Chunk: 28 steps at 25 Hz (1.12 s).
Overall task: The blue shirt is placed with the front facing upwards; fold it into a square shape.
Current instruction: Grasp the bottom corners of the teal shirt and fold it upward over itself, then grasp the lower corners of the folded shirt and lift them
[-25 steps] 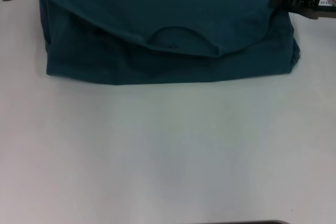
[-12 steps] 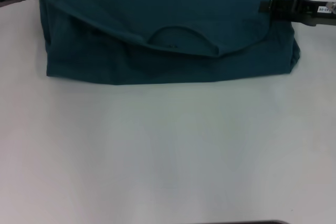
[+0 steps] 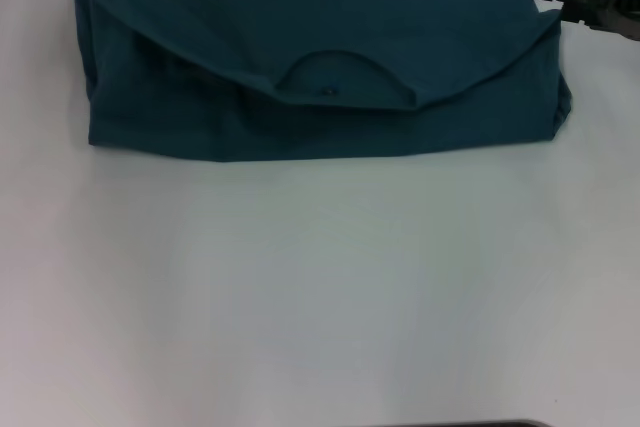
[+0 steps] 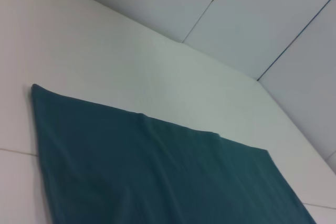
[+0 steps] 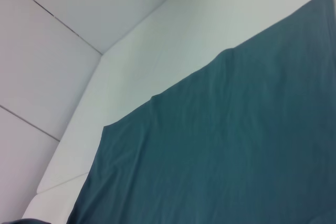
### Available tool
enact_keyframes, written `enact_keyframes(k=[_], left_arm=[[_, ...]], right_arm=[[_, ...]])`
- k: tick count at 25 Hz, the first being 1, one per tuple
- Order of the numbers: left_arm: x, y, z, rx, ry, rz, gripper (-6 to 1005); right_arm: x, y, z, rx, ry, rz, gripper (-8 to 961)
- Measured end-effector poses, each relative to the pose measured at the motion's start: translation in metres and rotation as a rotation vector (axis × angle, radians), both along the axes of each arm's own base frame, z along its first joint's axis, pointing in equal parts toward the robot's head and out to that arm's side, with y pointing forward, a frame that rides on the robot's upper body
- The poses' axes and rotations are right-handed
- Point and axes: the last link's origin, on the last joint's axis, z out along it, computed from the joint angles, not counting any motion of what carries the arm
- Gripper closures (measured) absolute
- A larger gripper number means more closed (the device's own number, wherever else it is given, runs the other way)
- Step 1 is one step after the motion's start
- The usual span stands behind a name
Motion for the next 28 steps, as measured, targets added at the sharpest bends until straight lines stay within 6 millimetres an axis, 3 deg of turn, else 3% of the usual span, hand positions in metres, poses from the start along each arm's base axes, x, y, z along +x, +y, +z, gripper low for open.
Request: enact_keyframes(k=[3,6,16,22,28], left_arm=[[-0.002,-0.005,0.0,-0.006,-0.009,-0.008,212],[-0.006,-0.011,0.0,-0.016,-0.01,-0.015,156],[-0.024,-0.04,-0.001,-0.051,0.016,-0.044,155],[-0.041,-0.059,-0.005,-0.058,0.034,-0.024,156],[-0.046,-0.072,-0.009,-0.084,0.022,-0.037,155]], right_arm=[[0.004,-0.006,0.002,-0.003,-0.009,0.013,145],[0.009,-0.013,0.004,-0.01,-0.02,0.026,150],[0.024,-0.038,0.013,-0.05,-0.05,0.082,158],[0.025,-0.045,0.008,-0.126,-0.065,0.08,157],[0.025,-0.047,0.001,-0.197,-0.079,0.056,158]])
